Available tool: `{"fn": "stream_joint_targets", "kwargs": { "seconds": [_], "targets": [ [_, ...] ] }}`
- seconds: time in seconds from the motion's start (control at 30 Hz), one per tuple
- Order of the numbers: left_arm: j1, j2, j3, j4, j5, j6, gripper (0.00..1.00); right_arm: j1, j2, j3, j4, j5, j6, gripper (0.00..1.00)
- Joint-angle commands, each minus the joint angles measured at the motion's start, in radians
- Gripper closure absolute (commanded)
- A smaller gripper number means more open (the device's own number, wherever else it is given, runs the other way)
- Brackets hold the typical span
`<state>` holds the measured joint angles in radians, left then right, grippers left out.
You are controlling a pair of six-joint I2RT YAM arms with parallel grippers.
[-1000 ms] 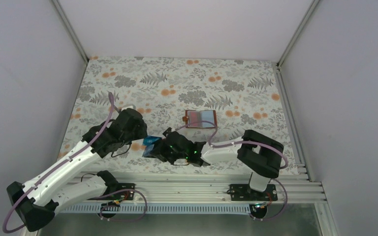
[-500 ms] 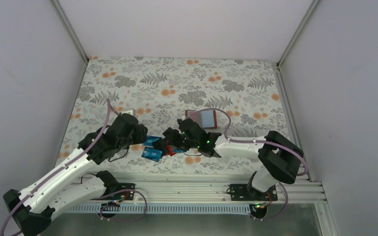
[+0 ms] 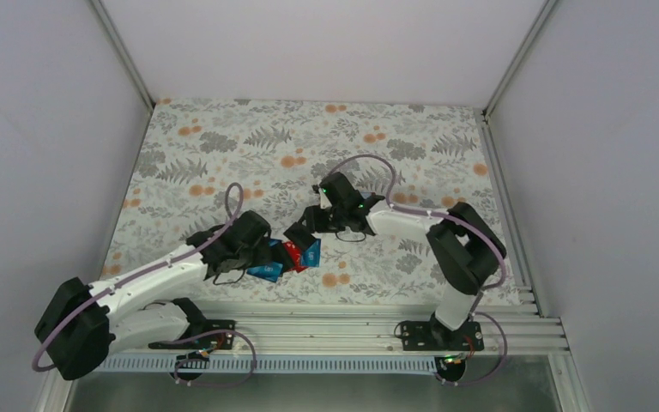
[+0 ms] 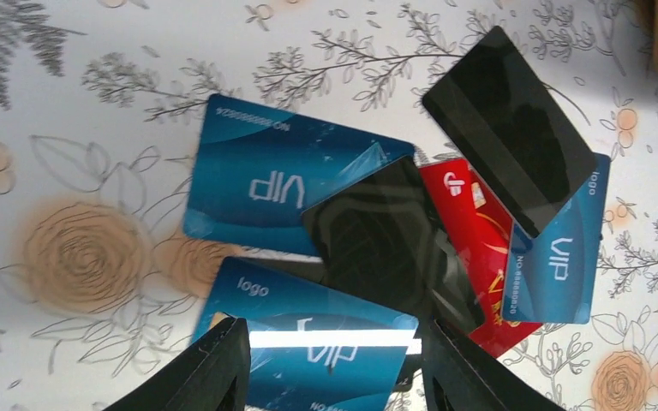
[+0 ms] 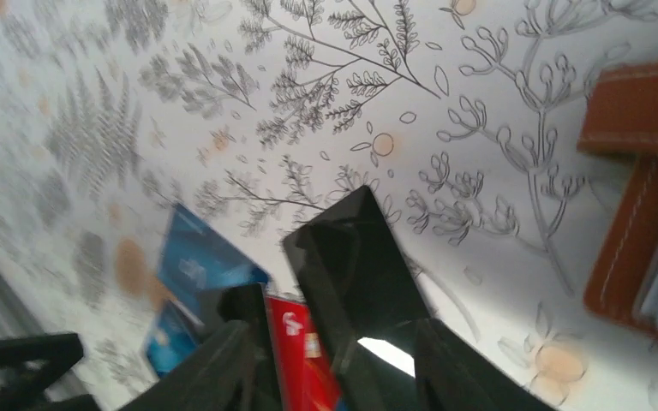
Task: Put the credit cards into the card holder
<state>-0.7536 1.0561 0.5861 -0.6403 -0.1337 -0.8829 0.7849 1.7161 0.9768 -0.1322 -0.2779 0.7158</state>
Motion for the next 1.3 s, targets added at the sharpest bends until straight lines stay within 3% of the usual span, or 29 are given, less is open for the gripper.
{"fn": "stream_joint_targets", "kwargs": {
  "seconds": [0.0, 0.27, 0.47, 1.0, 1.27],
  "targets": [
    [-0.011, 0.039, -0.003, 0.123, 0.006, 0.019, 0.48, -0.020, 0.099, 0.110, -0.121, -0.042, -0.237, 0.46],
    [0.037, 0.217, 0.114, 0.161, -0.025, 0.109, 0.48, -0.019, 0.245, 0.228, -0.222, -0.028, -0.402, 0.41],
    [0.091, 0.291, 0.137, 0.228, 0.029, 0.203, 0.48, -0.001, 0.219, 0.117, -0.234, -0.111, -0.508, 0.41],
    [0.092, 0.344, 0.116, 0.387, 0.138, 0.340, 0.49, 0.175, 0.186, -0.118, -0.158, -0.118, -0.418, 0.48],
    [0.072, 0.334, 0.048, 0.439, 0.257, 0.360, 0.51, 0.231, 0.052, -0.237, -0.092, -0.217, -0.342, 0.49]
  ]
}}
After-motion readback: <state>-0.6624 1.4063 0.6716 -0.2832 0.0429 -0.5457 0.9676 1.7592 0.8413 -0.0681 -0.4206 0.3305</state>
